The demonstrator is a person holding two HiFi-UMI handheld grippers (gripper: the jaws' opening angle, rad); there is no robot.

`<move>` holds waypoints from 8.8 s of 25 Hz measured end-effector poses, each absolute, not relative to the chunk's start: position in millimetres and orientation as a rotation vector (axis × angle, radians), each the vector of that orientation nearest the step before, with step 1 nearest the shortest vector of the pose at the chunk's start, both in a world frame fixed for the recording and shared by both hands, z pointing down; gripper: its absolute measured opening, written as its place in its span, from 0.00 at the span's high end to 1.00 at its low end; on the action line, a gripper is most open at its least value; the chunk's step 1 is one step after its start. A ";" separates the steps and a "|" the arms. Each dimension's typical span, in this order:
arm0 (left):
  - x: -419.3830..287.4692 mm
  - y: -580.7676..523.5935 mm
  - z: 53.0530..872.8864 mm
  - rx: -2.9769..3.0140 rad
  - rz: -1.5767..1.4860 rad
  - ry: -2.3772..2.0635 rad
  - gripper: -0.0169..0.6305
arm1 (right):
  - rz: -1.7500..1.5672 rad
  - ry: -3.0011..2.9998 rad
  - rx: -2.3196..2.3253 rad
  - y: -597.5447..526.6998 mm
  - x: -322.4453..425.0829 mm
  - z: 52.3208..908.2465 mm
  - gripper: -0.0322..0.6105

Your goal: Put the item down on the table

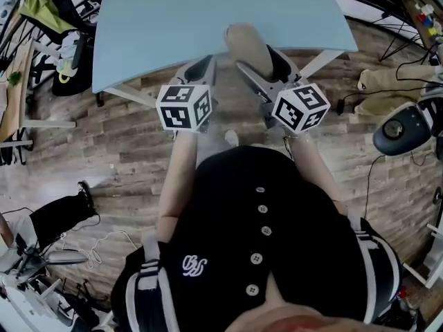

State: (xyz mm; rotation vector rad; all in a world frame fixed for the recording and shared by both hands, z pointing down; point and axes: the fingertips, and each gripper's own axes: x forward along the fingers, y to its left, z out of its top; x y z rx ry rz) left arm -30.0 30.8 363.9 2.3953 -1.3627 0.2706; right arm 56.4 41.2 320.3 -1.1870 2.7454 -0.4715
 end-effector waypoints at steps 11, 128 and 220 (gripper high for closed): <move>-50.0 -15.9 360.0 2.418 0.246 -1.341 0.96 | -0.466 2.714 -1.249 -6.8 37.2 318.8 0.36; -111.8 -269.4 531.0 1.898 0.161 -1.318 0.96 | -0.727 3.408 -0.958 -383.4 -50.8 528.2 0.36; -83.2 -330.0 405.5 2.377 0.233 -1.144 0.96 | -0.401 3.102 -1.119 -361.1 -16.2 375.3 0.93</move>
